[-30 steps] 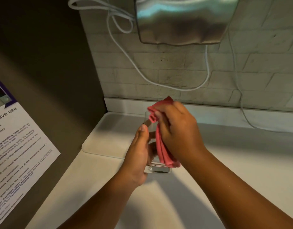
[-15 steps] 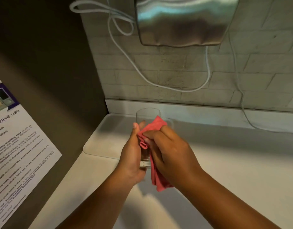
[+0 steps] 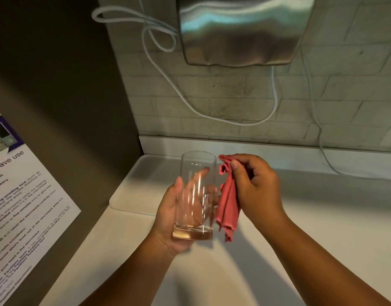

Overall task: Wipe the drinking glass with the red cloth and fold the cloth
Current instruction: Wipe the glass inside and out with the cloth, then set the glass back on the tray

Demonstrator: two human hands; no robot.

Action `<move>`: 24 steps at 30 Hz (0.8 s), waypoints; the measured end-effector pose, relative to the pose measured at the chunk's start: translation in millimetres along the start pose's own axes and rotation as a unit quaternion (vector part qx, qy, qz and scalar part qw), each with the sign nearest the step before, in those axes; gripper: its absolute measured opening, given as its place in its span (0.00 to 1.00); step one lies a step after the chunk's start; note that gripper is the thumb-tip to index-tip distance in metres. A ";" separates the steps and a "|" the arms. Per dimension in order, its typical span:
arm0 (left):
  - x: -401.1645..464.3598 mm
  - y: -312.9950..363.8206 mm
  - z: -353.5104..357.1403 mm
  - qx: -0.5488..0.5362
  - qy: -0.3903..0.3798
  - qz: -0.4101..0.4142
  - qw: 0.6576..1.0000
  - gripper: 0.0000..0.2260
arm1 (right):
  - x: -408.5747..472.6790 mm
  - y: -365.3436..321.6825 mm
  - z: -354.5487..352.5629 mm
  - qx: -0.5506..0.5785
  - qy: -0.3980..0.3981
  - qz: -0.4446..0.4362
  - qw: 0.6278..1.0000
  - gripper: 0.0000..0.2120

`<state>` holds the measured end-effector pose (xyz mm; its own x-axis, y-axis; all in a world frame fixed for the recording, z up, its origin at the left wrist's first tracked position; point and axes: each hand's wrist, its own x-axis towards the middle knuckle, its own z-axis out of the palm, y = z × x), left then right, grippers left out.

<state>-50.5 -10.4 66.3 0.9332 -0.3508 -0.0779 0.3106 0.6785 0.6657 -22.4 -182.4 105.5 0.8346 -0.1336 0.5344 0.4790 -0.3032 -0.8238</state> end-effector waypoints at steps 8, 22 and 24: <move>10.2 26.7 -5.4 0.065 -0.026 0.039 0.997 0.45 | -0.8 30.4 -46.5 -0.004 0.041 0.070 0.997 0.09; 27.8 16.6 -26.8 0.440 0.127 0.112 0.882 0.34 | -11.1 41.0 -63.2 -0.056 0.016 0.014 0.998 0.17; 33.3 8.0 -32.1 0.454 0.150 0.112 0.871 0.35 | -11.4 43.3 -65.4 -0.058 0.010 0.012 0.998 0.15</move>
<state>-11.1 4.0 45.2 0.9996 0.0020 0.0294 -0.0289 -0.1306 0.9910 -28.9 -255.7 76.1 0.8390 -0.1612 0.5197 0.4231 -0.4073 -0.8094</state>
